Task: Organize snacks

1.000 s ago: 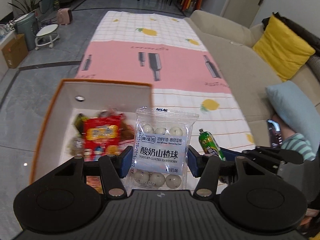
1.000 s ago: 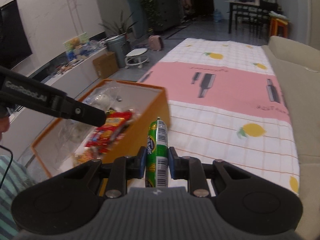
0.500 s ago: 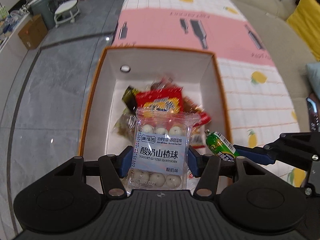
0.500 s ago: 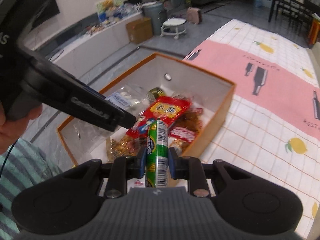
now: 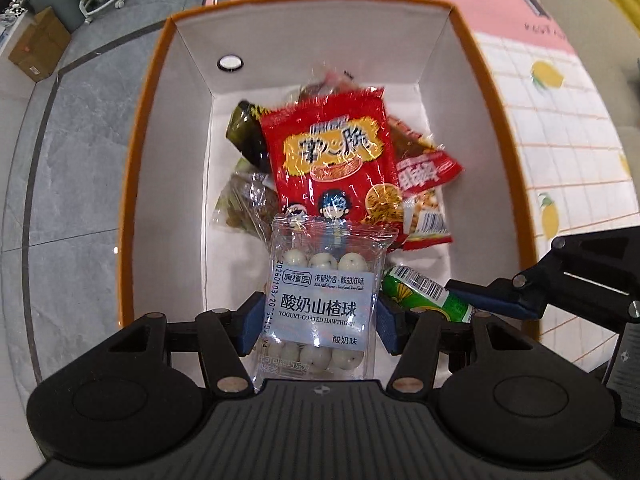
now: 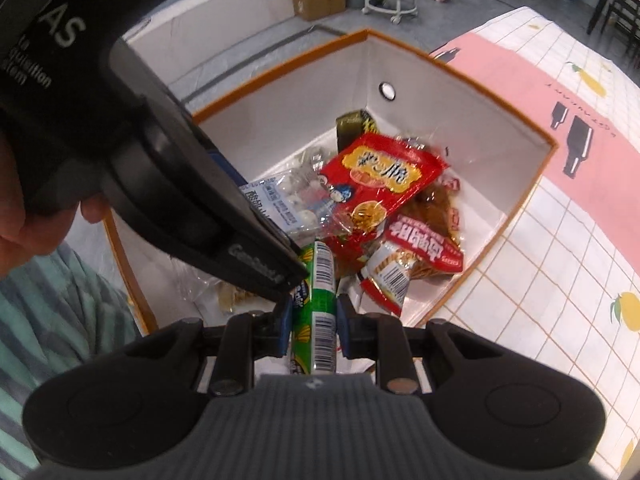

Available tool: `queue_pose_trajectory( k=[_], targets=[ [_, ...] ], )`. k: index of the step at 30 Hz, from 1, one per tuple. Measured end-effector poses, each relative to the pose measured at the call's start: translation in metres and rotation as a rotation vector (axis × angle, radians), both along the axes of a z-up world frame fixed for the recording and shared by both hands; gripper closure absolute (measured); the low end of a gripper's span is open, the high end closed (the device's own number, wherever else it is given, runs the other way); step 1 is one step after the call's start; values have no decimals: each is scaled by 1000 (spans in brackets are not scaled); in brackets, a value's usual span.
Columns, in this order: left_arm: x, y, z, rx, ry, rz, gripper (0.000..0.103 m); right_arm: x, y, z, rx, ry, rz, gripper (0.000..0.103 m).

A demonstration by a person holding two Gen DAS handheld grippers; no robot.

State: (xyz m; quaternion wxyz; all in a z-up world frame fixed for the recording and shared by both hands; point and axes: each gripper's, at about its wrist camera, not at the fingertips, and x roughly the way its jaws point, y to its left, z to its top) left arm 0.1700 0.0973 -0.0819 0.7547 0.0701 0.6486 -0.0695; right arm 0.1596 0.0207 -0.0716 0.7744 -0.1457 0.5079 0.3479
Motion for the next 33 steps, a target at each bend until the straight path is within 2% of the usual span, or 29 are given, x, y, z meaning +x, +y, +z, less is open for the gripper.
queue_pose_trajectory(
  k=[14, 16, 18, 22, 24, 28, 33],
  targets=[
    [5, 0, -17, 18, 39, 3, 32, -8, 12, -9, -58, -53, 78, 82],
    [5, 0, -15, 30, 31, -1, 26, -9, 11, -7, -56, -54, 78, 80],
    [4, -1, -10, 27, 15, -4, 17, -9, 12, -4, -51, -63, 75, 65],
    [1, 0, 5, 13, -14, 2, 15, -13, 8, 7, -19, -78, 77, 54],
    [-2, -1, 13, 14, -28, 1, 15, -16, 8, 12, -14, -99, 83, 45],
    [-8, -3, 35, 15, -74, -2, 14, -25, 4, 27, -10, -149, 88, 36],
    [-23, -7, 71, 17, -170, 4, 14, -35, -9, 51, 28, -210, 54, 27]
  ],
)
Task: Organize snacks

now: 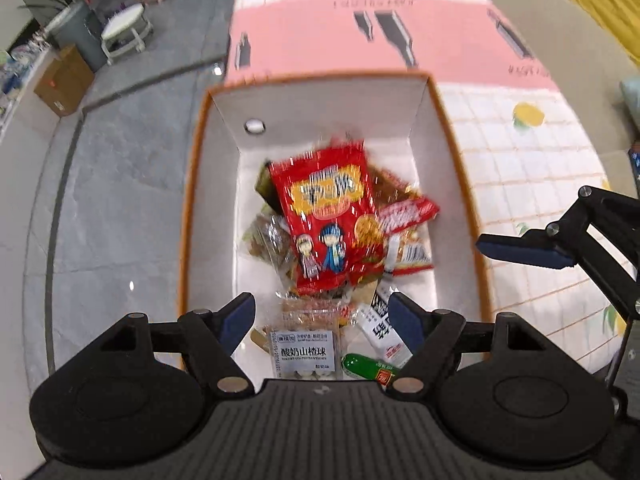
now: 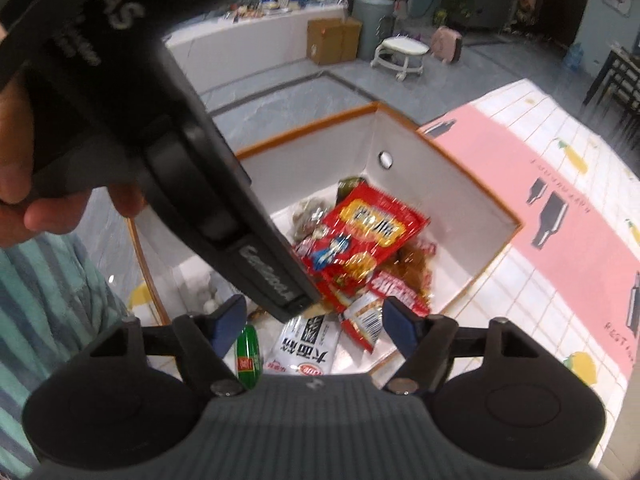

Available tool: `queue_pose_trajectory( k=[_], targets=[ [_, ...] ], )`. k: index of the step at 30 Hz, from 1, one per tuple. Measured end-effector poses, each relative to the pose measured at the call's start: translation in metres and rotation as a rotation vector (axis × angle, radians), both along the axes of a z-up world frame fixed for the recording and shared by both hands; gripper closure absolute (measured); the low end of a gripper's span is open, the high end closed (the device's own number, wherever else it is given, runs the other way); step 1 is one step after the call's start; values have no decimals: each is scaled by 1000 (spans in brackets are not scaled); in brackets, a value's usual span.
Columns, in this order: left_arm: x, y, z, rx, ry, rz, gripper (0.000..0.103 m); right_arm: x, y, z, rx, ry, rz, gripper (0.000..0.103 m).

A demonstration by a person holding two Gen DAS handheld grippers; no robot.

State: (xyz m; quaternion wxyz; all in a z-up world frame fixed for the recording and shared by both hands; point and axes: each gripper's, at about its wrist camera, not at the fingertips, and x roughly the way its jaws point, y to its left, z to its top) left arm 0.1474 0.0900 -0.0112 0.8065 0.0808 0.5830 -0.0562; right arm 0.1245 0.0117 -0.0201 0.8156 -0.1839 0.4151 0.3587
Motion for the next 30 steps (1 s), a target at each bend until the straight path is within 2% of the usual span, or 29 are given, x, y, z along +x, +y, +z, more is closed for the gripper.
queue_pose_trajectory(
  k=[8, 17, 23, 28, 30],
  targets=[
    [-36, -8, 58, -7, -218, 26, 14, -16, -35, 40, 108, -89, -113, 20],
    [-85, -21, 106, -48, -514, 103, 14, -50, -81, 80, 222, -268, -253, 8],
    [-119, -41, 118, -31, -682, 89, 13, -73, -102, 103, 284, -389, -311, 4],
    [-141, -55, 118, -17, -763, 102, 11, -101, -116, 118, 318, -483, -328, 4],
    [-145, -57, 116, -7, -768, 103, 10, -109, -118, 119, 307, -510, -313, 4]
  ],
)
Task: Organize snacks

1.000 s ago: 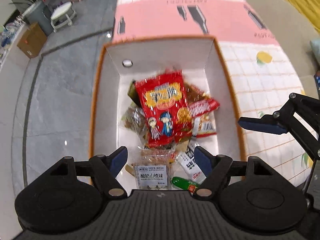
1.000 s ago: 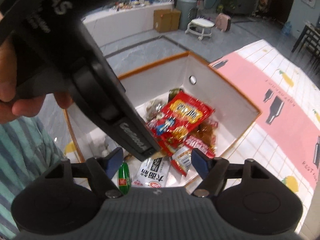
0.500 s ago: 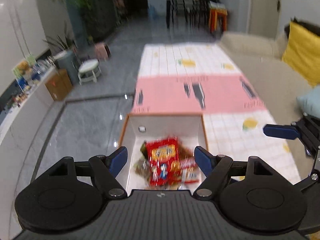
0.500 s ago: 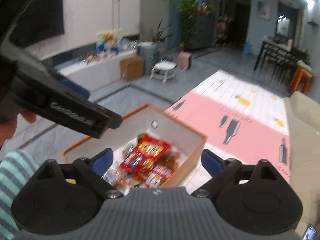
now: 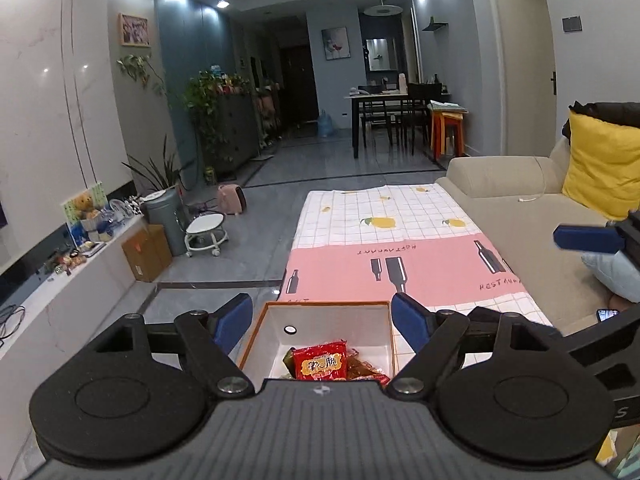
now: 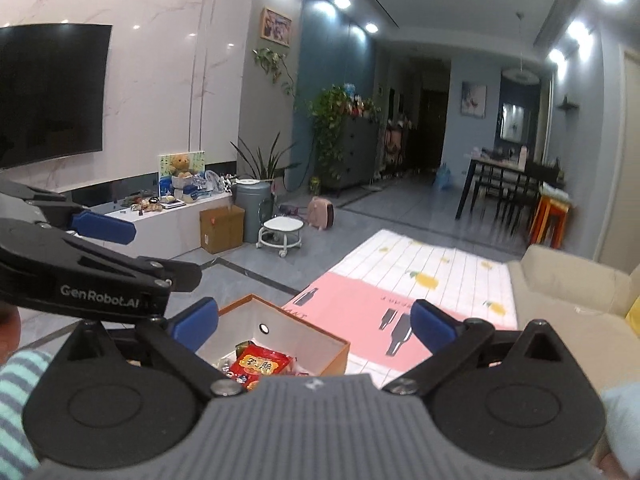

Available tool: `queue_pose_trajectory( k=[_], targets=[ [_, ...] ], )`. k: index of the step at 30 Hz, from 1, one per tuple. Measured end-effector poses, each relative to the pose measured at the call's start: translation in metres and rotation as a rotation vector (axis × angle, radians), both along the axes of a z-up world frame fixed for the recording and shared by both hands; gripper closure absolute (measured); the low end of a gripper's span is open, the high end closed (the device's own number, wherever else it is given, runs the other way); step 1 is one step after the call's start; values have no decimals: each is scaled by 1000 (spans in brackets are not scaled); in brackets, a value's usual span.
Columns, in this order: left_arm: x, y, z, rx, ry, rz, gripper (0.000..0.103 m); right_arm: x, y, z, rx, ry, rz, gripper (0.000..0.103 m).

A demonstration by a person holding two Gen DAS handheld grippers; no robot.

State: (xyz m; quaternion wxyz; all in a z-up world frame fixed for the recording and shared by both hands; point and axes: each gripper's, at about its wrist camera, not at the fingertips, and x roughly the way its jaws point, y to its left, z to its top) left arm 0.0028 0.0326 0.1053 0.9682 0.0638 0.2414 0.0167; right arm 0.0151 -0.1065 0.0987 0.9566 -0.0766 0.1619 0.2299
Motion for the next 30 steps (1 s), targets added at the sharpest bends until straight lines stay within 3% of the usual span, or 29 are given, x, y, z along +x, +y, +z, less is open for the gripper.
queue_pose_trajectory(
  k=[4, 10, 15, 21, 30],
  targets=[
    [-6, -1, -5, -10, 33, 40, 10, -13, -4, -2, -32, -14, 2, 4],
    [-7, 9, -27, -35, 141, 113, 9, -25, -19, -22, -19, 139, -16, 4],
    [-11, 13, -43, -91, 224, 152, 9, -28, -20, -36, -23, 213, -50, 4],
    [-22, 10, -51, -121, 257, 164, 9, -31, -21, -48, -33, 273, -96, 4],
    [-22, 8, -57, -115, 287, 160, 9, -29, -22, -51, -41, 287, -120, 4]
  ],
)
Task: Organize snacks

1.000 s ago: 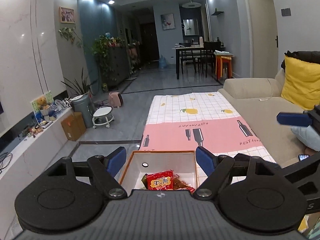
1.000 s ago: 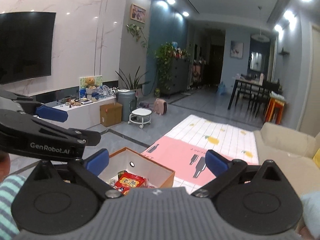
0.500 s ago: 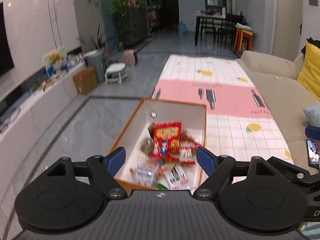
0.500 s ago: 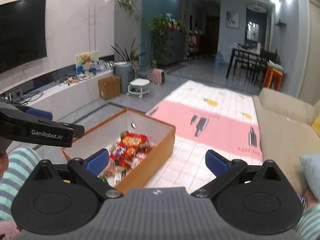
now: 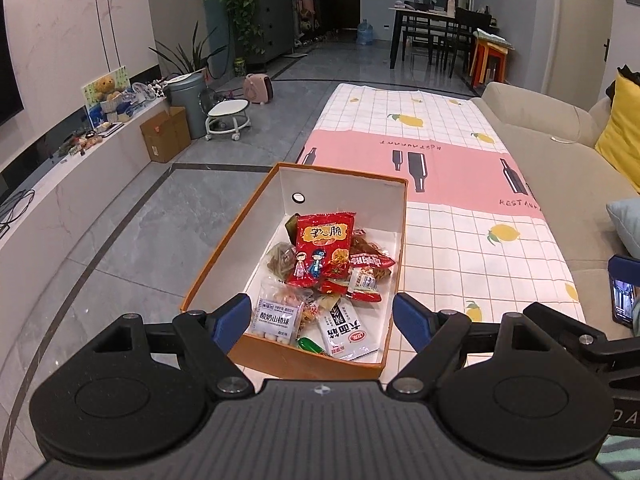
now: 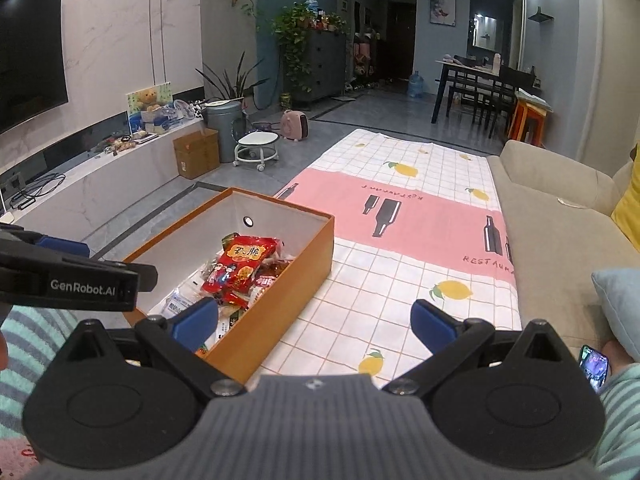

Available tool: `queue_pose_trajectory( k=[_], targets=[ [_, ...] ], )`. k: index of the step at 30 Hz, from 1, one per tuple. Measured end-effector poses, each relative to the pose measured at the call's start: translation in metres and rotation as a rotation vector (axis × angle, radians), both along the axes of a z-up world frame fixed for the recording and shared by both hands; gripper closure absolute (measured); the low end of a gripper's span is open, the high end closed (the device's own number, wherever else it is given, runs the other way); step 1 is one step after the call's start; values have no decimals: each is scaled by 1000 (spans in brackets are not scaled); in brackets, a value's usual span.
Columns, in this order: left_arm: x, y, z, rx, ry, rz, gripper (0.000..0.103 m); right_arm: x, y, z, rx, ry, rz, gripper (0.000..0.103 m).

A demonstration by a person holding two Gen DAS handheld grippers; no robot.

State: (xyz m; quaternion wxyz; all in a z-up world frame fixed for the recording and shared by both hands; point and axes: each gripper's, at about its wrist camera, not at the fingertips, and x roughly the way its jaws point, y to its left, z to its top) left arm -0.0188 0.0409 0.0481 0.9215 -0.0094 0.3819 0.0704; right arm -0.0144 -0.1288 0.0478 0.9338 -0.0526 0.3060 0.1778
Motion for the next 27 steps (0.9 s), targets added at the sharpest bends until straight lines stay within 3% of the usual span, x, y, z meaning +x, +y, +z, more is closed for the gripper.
queue_pose_trajectory(
  k=[27],
  targets=[
    [1, 0, 1, 5, 17, -16, 9, -2, 3, 3, -27, -6, -11, 4]
  ],
)
